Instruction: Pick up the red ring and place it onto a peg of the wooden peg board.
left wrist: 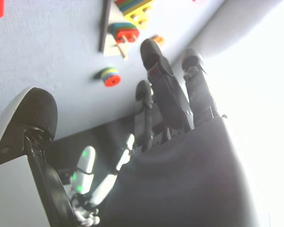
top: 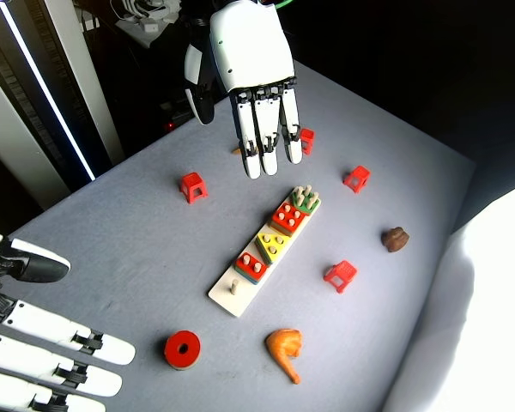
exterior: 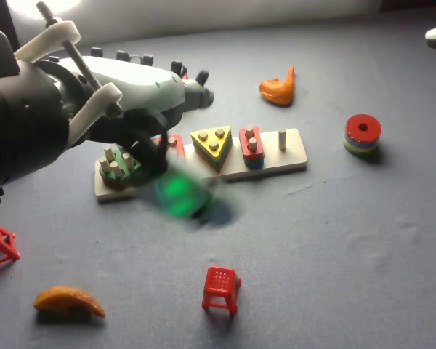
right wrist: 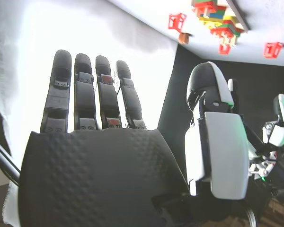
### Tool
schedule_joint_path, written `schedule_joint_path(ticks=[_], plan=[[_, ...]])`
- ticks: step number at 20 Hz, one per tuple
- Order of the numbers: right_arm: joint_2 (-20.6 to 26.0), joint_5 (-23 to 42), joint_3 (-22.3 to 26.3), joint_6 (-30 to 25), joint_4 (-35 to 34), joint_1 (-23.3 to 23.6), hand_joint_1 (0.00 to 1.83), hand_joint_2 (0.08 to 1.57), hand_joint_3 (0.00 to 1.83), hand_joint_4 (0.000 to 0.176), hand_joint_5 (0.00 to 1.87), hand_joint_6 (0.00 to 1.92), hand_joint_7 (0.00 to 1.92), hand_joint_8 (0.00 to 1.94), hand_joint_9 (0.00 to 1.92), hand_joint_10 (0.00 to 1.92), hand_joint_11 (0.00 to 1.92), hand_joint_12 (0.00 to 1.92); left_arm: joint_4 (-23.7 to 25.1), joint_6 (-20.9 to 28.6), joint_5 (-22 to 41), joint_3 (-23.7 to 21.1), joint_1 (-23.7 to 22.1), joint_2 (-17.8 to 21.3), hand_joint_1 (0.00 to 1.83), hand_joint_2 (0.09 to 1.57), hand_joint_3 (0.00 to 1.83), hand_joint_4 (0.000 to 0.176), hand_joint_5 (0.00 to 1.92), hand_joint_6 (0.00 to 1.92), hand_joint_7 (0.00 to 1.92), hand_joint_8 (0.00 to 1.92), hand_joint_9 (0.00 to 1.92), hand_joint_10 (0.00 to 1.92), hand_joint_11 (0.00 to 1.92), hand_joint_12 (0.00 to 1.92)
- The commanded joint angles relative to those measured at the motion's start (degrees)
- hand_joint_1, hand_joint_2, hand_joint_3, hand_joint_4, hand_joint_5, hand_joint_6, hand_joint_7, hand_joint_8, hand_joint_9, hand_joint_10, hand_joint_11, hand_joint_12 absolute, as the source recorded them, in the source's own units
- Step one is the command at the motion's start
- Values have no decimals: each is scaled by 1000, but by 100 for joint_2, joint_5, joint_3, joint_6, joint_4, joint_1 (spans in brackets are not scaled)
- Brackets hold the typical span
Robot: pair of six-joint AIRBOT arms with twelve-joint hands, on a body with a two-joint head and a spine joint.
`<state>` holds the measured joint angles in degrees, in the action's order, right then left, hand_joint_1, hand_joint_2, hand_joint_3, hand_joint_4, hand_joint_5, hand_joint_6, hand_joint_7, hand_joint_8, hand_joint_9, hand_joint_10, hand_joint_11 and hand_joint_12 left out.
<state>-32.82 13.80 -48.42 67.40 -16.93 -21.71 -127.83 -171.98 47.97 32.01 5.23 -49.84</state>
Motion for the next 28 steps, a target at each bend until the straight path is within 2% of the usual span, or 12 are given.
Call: schedule_joint_path(ticks=[1, 7, 9, 10, 11, 13, 15, 17, 20, 23, 25, 28], plan=[[42, 667, -4, -1, 1, 49, 265, 985, 6, 0, 174, 3, 166, 3, 181, 7, 0, 557, 321, 17, -196, -5, -71, -3, 0, 1004, 19, 0, 0, 0, 0, 0, 0, 0, 0, 0], [36, 677, -5, 118, -227, 44, 301, 947, 0, 0, 172, 0, 160, 0, 180, 0, 0, 533, 321, 17, -117, -3, -76, 3, 0, 1011, 14, 0, 0, 0, 0, 0, 0, 0, 0, 0], [-28, 769, -24, 1038, -1295, 42, 322, 936, 0, 0, 153, 2, 140, 2, 159, 1, 0, 497, 321, 18, -23, -4, -76, 4, 0, 1016, 14, 0, 0, 0, 0, 0, 0, 0, 0, 0], [-101, 772, -106, 1345, -1665, 30, 558, 926, 0, 0, 89, 0, 87, 0, 111, 0, 0, 414, 321, 18, 31, -6, -89, 8, 0, 1017, 13, 0, 0, 0, 0, 0, 0, 0, 0, 0], [-191, 768, -196, 1395, -1727, -15, 901, 899, 0, 0, 27, 0, 25, 0, 61, 0, 0, 342, 319, 18, 87, -10, -108, 11, 0, 1014, 11, 0, 0, 0, 0, 0, 0, 0, 0, 0], [-418, 768, -390, 1856, -2236, -127, 1155, 881, 0, 0, 0, 0, 2, 0, 25, 0, 0, 219, 317, 18, 196, -15, -140, 9, 0, 1011, 8, 0, 0, 0, 0, 0, 0, 0, 0, 0], [-698, 773, -611, 2328, -2667, -188, 1206, 905, 3, 0, 2, 0, 42, 0, 66, 0, 0, 281, 291, 19, 281, -24, -145, 9, 0, 1022, 12, 0, 0, 0, 0, 0, 0, 0, 0, 0], [-981, 806, -850, 2694, -3018, -219, 1210, 923, 5, 0, 6, 2, 32, 0, 50, 0, 0, 237, 256, 19, 439, -42, -184, 9, 0, 1025, 12, 0, 0, 0, 0, 0, 0, 0, 0, 0], [-1477, 808, -1300, 2735, -3205, -190, 1257, 922, 1, 0, 1, 0, 12, 0, 39, 0, 0, 280, 255, 19, 633, -66, -223, 6, 0, 1031, 12, 0, 0, 0, 0, 0, 0, 0, 0, 0], [-1816, 807, -1482, 2920, -3389, -190, 1251, 918, 0, 0, 15, 0, 1, 0, 27, 1, 0, 336, 255, 22, 813, -86, -244, 5, 0, 1027, 8, 0, 0, 0, 0, 0, 0, 0, 0, 0], [-2054, 711, -1629, 3310, -3914, -208, 1264, 949, 8, 0, 1, 0, 0, 0, 2, 0, 0, 254, 254, 24, 840, -90, -259, 2, 0, 1032, 9, 0, 0, 0, 0, 0, 0, 0, 0, 0], [-2357, 571, -1859, 3291, -4060, -247, 1271, 957, 5, 0, 0, 0, 0, 0, 0, 0, 0, 268, 208, 24, 840, -95, -262, 0, 0, 1038, 9, 0, 0, 0, 0, 0, 0, 0, 0, 0]])
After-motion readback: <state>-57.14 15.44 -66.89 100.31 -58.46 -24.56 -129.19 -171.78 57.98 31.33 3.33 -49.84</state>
